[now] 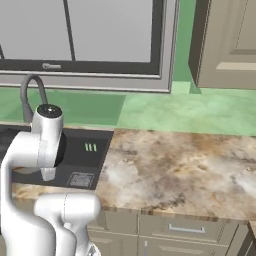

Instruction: Pick the garlic from the cabinet and place it in the bowl. Then pick the bowl and place it in the sink. Then turn on the sink facuet.

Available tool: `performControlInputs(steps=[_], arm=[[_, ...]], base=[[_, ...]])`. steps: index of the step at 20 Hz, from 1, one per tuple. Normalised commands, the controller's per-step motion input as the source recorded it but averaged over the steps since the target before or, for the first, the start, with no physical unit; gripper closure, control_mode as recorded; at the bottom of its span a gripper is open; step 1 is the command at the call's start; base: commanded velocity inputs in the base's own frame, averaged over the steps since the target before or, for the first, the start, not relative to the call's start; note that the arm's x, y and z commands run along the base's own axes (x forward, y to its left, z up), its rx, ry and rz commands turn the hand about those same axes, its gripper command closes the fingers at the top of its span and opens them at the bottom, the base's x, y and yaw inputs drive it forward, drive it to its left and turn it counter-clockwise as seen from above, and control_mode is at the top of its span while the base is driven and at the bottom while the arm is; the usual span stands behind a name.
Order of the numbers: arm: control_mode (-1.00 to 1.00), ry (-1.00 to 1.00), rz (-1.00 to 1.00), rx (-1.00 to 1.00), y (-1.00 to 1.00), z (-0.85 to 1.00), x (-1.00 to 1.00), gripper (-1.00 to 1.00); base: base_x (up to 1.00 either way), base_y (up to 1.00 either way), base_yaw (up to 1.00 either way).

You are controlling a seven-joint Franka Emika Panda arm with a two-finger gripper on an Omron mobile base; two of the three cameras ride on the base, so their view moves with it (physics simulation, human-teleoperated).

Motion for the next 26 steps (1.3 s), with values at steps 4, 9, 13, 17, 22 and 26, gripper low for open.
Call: performControlInputs(steps=[4, 9, 13, 17, 22, 26], arm=[[-1.00, 0.04, 0.14, 0.00, 0.03, -0.04, 0.01, 1.00], [-1.00, 0.00, 0.29, 0.00, 0.00, -0.54, 0.64, 1.00], [-1.00, -0.03, 0.25, 0.00, 0.01, -0.56, 0.78, 1.00], [-1.00, -0.04, 0.24, 0.04, 0.01, -0.54, 0.76, 1.00], [-1.00, 0.00, 0.05, 0.08, 0.30, -0.43, 0.73, 1.00], [-1.00, 0.00, 0.00, 0.11, 0.40, -0.35, 0.65, 1.00]], base=[[0.00, 0.00, 0.00], [0.00, 0.00, 0.00], [0.00, 0.00, 0.00], [0.00, 0.00, 0.00], [0.00, 0.00, 0.00], [0.00, 0.00, 0.00]])
